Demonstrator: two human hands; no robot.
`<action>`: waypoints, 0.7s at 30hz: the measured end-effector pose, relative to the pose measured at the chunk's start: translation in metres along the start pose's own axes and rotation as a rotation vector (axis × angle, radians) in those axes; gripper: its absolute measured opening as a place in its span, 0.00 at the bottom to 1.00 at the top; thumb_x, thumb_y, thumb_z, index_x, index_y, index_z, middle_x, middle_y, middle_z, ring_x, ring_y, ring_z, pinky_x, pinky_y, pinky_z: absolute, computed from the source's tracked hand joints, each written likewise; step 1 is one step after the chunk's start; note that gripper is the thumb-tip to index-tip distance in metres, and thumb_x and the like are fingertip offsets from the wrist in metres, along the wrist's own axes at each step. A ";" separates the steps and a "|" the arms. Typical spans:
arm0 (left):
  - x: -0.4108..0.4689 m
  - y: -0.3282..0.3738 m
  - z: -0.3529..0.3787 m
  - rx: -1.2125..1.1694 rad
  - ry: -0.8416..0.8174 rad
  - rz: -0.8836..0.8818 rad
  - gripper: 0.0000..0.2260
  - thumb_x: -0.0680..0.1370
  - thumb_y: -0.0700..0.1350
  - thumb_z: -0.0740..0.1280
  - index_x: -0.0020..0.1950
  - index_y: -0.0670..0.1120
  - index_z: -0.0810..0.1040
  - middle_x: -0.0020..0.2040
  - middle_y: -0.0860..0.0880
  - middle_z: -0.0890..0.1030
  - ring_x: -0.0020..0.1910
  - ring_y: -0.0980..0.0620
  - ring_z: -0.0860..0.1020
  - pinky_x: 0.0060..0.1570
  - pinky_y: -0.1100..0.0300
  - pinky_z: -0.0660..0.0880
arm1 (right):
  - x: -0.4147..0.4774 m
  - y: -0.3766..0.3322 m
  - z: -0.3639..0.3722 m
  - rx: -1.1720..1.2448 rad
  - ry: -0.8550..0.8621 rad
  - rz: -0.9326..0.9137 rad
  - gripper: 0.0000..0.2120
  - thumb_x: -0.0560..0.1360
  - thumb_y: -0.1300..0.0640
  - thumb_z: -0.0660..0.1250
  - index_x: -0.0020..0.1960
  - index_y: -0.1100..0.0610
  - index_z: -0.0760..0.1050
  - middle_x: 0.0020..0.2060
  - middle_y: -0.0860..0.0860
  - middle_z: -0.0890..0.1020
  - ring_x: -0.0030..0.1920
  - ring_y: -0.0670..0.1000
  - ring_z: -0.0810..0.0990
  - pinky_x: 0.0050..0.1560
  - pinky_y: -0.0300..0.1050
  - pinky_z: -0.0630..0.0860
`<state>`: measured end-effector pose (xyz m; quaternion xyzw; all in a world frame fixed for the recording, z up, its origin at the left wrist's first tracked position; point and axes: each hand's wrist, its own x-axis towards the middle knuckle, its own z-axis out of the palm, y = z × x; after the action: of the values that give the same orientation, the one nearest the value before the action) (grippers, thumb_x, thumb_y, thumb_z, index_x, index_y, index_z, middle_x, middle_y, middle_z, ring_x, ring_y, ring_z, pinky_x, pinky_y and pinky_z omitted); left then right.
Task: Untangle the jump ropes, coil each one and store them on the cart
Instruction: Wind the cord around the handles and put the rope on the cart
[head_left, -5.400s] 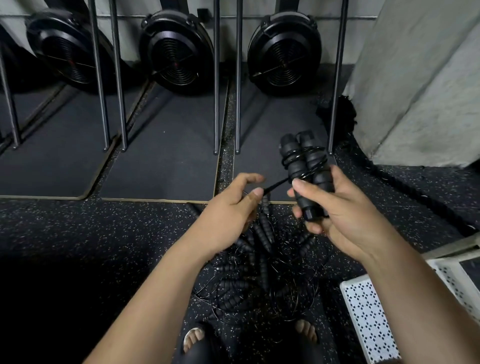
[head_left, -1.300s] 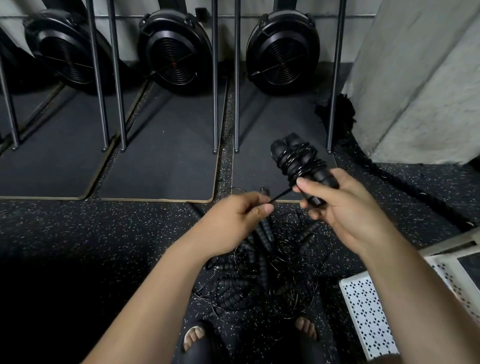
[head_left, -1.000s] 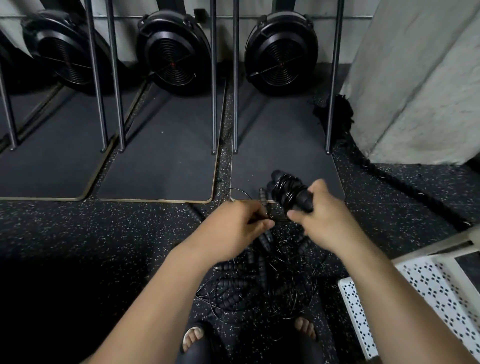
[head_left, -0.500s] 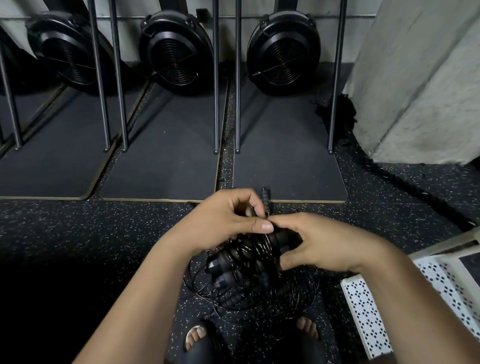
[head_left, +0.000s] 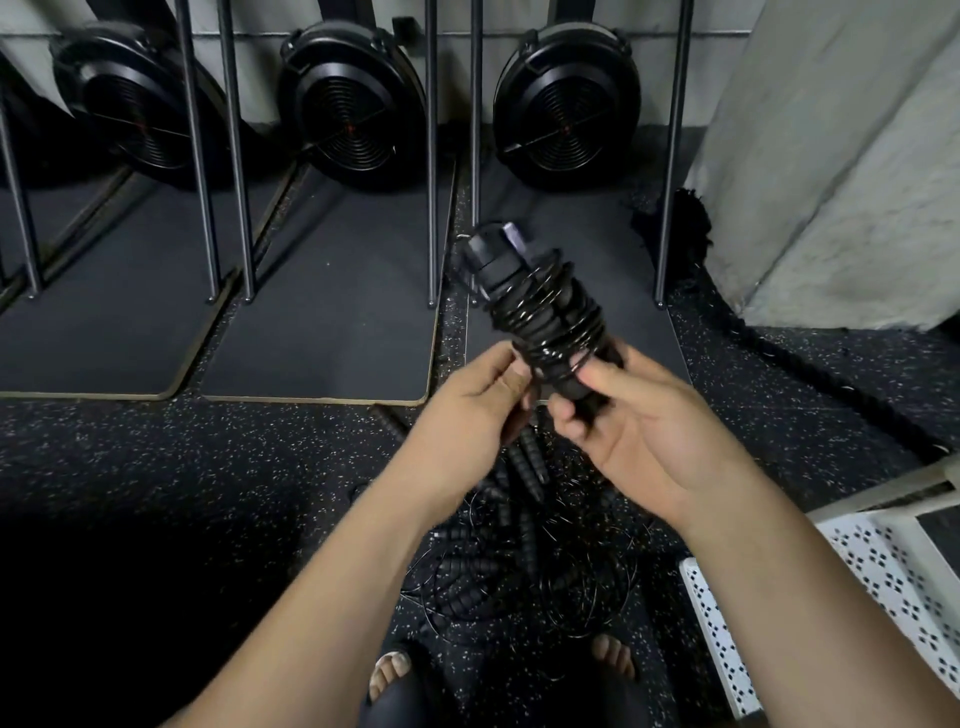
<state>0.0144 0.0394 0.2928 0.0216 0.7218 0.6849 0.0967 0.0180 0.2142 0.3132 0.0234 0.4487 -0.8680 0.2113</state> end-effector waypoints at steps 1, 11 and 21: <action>0.001 -0.001 0.004 0.032 0.007 0.015 0.11 0.88 0.47 0.62 0.49 0.53 0.79 0.39 0.54 0.76 0.38 0.55 0.71 0.40 0.57 0.68 | 0.002 0.002 0.002 0.011 0.049 -0.012 0.16 0.77 0.63 0.68 0.64 0.62 0.76 0.48 0.60 0.82 0.38 0.51 0.79 0.36 0.40 0.75; -0.010 0.005 0.010 -0.005 -0.129 -0.237 0.08 0.80 0.45 0.66 0.49 0.52 0.85 0.46 0.60 0.87 0.50 0.60 0.83 0.63 0.52 0.75 | 0.004 -0.011 -0.020 -0.419 0.147 0.105 0.16 0.70 0.57 0.79 0.55 0.59 0.80 0.40 0.53 0.84 0.43 0.51 0.84 0.42 0.48 0.84; -0.007 0.000 0.001 0.070 -0.154 -0.228 0.10 0.81 0.50 0.66 0.52 0.51 0.87 0.51 0.51 0.89 0.52 0.52 0.86 0.61 0.49 0.79 | 0.001 -0.017 -0.032 -0.529 0.031 0.204 0.22 0.72 0.64 0.78 0.64 0.65 0.81 0.52 0.59 0.88 0.52 0.55 0.88 0.49 0.45 0.84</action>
<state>0.0218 0.0388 0.2932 -0.0046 0.7334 0.6403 0.2284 0.0057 0.2476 0.3073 0.0257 0.6582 -0.6945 0.2893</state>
